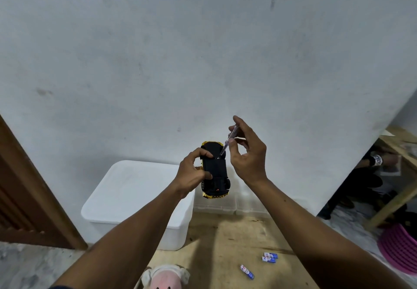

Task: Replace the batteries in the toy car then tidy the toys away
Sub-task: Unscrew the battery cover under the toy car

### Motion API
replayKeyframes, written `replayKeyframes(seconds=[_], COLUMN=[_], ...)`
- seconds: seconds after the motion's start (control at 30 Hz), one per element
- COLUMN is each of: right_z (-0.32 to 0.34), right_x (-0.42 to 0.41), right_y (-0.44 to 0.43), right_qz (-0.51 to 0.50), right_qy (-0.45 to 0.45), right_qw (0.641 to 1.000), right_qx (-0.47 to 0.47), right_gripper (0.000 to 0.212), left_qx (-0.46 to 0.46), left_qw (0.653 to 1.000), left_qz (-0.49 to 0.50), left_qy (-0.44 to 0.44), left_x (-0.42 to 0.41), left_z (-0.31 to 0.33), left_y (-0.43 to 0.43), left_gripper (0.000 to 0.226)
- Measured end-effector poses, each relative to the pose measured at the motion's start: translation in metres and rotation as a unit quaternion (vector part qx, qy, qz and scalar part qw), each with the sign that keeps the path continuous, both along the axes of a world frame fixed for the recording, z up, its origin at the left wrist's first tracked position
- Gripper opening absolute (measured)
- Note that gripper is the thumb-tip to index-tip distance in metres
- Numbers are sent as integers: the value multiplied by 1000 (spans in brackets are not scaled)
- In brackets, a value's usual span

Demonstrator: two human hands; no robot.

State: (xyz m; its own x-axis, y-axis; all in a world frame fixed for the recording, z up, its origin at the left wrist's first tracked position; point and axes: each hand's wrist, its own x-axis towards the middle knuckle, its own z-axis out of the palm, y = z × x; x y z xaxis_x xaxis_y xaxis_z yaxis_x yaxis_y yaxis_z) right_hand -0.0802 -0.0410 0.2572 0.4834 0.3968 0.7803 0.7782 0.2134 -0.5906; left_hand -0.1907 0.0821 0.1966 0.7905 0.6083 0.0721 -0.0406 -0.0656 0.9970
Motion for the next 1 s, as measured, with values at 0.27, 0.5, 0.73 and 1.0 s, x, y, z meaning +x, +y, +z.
replayKeyframes(seconds=[0.27,0.5,0.73,1.0], right_z=[0,3,5,8], right_x=[2,1,-2,-4], right_y=[1,3,3,1], right_qz=[-5,-5,7,12], right_qy=[-10,0,7,54], right_qw=[1000,1000,1000,998], right_qx=[-13,-4,-3,1], right_gripper=[54,40,43,38], left_qx=[-8,-13,-21,-26], left_qw=[1000,1000,1000,1000], left_qz=[-3,1,-3,-3], left_qy=[-6,-7,-12,-11], left_x=[1,-1,-2,-4], left_z=[0,-1,0,2], left_y=[0,1,3,2], left_gripper=[54,53,52,55])
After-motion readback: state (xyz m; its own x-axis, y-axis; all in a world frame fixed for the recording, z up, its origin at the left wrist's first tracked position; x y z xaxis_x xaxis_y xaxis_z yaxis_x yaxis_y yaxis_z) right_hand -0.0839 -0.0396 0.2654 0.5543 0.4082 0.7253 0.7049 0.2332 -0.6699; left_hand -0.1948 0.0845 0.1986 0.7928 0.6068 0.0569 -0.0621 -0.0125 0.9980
